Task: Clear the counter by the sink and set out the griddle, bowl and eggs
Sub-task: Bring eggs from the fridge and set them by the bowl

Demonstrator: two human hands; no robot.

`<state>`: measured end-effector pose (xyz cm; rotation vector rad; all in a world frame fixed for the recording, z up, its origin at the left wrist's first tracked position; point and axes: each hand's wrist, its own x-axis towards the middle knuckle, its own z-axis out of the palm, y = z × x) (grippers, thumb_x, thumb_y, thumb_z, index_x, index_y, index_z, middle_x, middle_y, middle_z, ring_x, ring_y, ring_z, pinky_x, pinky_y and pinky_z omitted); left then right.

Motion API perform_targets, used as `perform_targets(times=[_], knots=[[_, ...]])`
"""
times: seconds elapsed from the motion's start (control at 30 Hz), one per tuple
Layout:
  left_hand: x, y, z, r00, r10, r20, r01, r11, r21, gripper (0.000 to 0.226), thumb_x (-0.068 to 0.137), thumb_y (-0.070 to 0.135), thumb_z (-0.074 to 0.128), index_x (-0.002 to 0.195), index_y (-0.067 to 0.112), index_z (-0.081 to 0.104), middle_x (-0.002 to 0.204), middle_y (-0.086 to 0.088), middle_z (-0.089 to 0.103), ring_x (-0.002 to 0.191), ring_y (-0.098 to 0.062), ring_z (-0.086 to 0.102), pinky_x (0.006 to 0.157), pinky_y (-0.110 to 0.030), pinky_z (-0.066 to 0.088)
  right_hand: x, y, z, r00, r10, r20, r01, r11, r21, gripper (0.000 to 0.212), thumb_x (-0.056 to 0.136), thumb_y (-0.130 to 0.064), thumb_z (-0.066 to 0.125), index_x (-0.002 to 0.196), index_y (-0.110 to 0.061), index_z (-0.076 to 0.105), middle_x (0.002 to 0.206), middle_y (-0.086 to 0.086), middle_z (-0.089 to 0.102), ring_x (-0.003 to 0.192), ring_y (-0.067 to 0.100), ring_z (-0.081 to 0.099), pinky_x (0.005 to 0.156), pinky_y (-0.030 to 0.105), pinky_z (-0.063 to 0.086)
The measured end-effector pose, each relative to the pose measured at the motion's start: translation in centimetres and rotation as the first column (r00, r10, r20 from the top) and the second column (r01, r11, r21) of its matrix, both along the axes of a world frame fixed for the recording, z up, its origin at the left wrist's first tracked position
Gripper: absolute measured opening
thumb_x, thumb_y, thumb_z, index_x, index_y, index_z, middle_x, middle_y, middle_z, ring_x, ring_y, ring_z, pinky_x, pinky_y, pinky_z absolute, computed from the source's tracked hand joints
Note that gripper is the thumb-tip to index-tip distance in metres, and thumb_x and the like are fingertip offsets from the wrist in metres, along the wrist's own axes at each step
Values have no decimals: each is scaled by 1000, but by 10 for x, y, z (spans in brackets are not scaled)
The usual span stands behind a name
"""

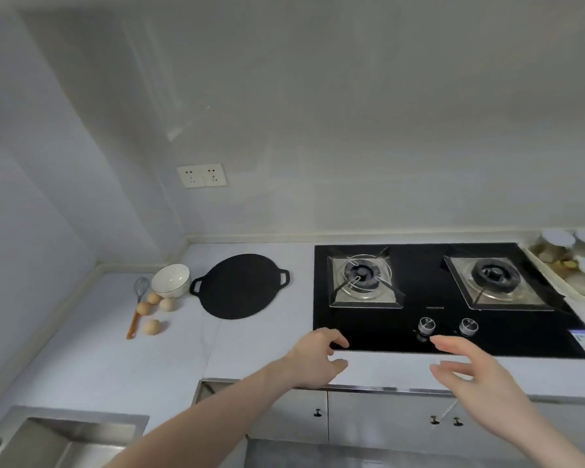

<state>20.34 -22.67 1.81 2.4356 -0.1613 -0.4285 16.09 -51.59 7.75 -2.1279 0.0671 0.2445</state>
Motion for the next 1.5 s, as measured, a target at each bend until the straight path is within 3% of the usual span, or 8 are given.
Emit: perform_targets(times=[0.1,0.23,0.33,0.47,0.63,0.87,1.13,1.5], knots=[[-4,45,-19,988,150,-44,-148,987,56,36,93,32,63,129,27,62,129,8,58,111,-10,61,86,-25,50,13,28,-1,994,111,-14,-111,994,-19,38,94,-29,68,121,-52,56,128,-31,56,114,-9,56,77,18,47],[-25,119,-50,901,411,-138,-395,910,128,35,89,30,66,123,24,65,127,5,58,87,-13,63,78,-27,54,20,76,-4,965,259,-33,-259,966,2,39,95,-31,66,126,-50,55,131,-31,54,116,-7,55,85,24,52],[-46,169,-65,840,524,-138,-489,843,225,38,88,28,67,125,23,64,137,1,56,108,-17,61,86,-26,51,22,119,-6,931,365,-18,-365,931,17,41,96,-29,66,133,-43,54,133,-26,53,116,-4,55,85,23,52],[-68,220,-72,760,639,-120,-590,756,285,39,87,23,65,126,21,63,137,-1,55,111,-18,59,89,-27,50,23,169,-10,883,469,-14,-469,883,6,42,95,-33,63,135,-41,52,135,-22,51,117,0,55,84,22,53],[-73,279,-80,714,690,-118,-607,694,389,46,90,18,59,135,17,56,142,-7,47,101,-17,53,82,-25,46,27,218,-15,843,535,-56,-534,845,26,42,93,-38,61,132,-47,51,133,-27,49,116,-2,53,93,31,55],[-44,342,-102,640,760,-109,-660,618,427,56,91,14,55,145,10,40,143,-11,35,114,-31,60,96,-34,52,61,290,-28,796,593,-122,-599,800,-22,43,95,-36,58,136,-44,49,135,-25,47,119,-2,52,96,25,49],[1,391,-144,703,704,-98,-621,675,397,54,90,0,50,138,21,42,145,-3,30,92,-29,56,71,-33,53,110,385,-43,767,616,-180,-633,772,-56,44,95,-35,58,137,-43,49,137,-24,46,120,-1,51,93,25,52],[54,446,-164,710,704,-15,-658,671,343,70,85,-11,46,150,16,43,153,-1,20,120,-32,53,92,-41,55,145,446,-50,734,648,-202,-678,719,-154,39,97,-35,58,134,-44,49,135,-25,45,121,-3,51,83,20,53]])
